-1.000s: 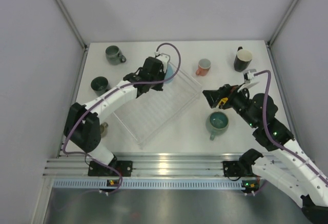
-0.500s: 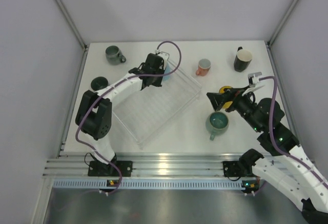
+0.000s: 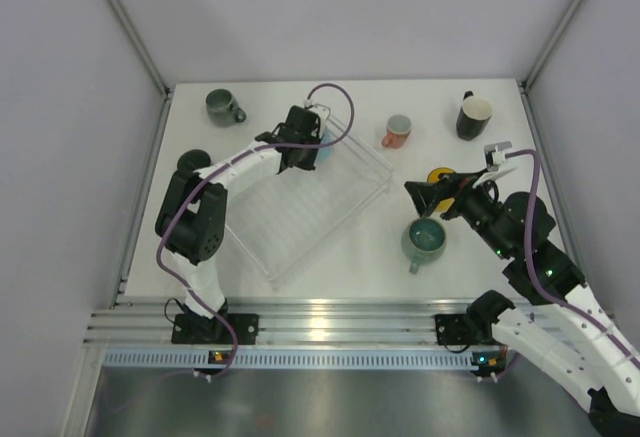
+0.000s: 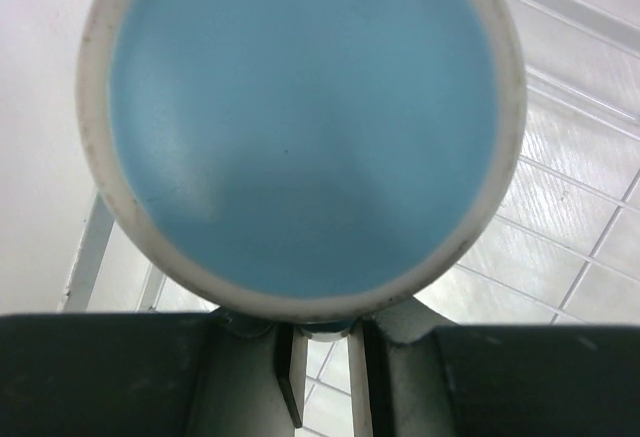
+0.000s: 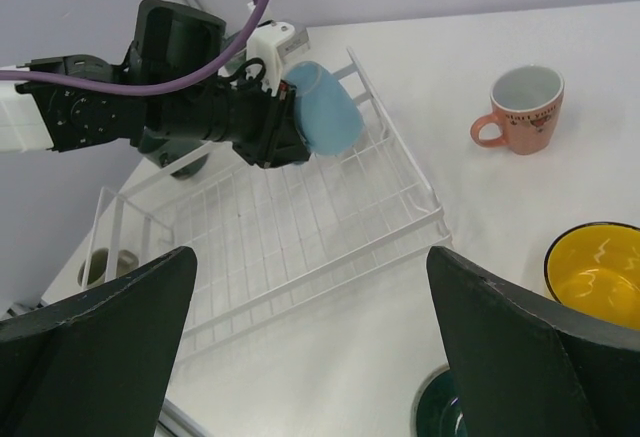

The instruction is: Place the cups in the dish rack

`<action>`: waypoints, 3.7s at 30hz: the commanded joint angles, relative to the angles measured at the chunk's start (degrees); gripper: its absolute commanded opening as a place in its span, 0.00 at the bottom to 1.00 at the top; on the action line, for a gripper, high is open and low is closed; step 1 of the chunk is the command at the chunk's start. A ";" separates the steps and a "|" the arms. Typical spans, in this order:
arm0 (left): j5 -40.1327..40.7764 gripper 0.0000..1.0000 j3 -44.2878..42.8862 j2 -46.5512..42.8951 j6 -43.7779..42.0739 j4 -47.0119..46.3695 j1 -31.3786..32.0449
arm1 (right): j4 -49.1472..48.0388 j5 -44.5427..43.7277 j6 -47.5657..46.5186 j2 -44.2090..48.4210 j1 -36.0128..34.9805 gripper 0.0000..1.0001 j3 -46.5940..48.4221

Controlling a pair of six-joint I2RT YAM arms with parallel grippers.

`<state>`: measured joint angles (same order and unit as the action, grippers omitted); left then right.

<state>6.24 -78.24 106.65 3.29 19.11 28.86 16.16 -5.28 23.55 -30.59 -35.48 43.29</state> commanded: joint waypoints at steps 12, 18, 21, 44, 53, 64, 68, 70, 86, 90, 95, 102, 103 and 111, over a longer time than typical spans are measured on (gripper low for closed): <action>-0.70 0.34 -4.12 -0.12 0.22 -6.19 -0.30 | 0.97 -1.31 0.00 0.44 -0.81 0.99 2.68; -2.11 0.44 -3.24 -1.62 1.63 -6.19 -0.30 | 1.59 -2.02 1.32 -0.96 -0.81 0.99 2.24; -2.11 0.46 -2.28 -2.93 1.90 -6.11 -0.30 | 1.77 -1.14 2.29 -2.63 -0.81 0.99 2.33; -15.26 0.53 6.07 -27.61 10.07 -3.64 -0.30 | 10.12 -3.35 9.57 -23.90 18.24 0.85 15.33; -21.09 0.57 12.67 -39.23 14.37 -3.29 -0.30 | 16.01 -0.71 16.18 -31.11 30.03 0.78 12.00; -26.36 0.57 14.16 -41.17 15.43 -3.38 -0.21 | 17.84 8.44 7.13 -25.49 29.86 0.69 4.01; -27.25 0.57 13.90 -40.64 15.78 -3.12 -0.30 | 20.13 8.27 7.03 -23.38 29.25 0.65 1.28; -27.25 0.57 14.25 -40.82 16.57 -3.12 -0.30 | 20.92 8.96 7.47 -22.32 28.46 0.64 -0.39; -27.60 0.57 15.57 -41.70 17.54 -2.77 -0.30 | 21.01 3.17 11.60 -20.65 17.82 0.58 -7.52; -27.86 0.57 15.66 -41.79 17.98 -2.68 -0.21 | 21.10 0.89 11.52 -21.79 16.68 0.54 -7.60; -27.95 0.57 15.48 -42.05 18.24 -2.77 -0.21 | 21.19 -1.48 11.69 -23.37 15.19 0.49 -8.04; -28.12 0.57 16.19 -42.05 18.59 -2.59 -0.21 | 19.17 -2.11 12.57 -25.57 14.22 0.46 -9.97; -28.30 0.57 16.19 -41.96 18.60 -2.59 -0.21 | 18.99 -2.10 12.66 -26.01 14.22 0.45 -10.06; -31.19 0.57 15.48 -42.67 20.26 -2.06 -0.21 | 19.08 -1.14 12.31 -24.70 13.43 0.05 -7.96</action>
<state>-22.37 -62.24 66.00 22.24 18.15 28.75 37.58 -7.90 35.14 -57.12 -21.17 33.26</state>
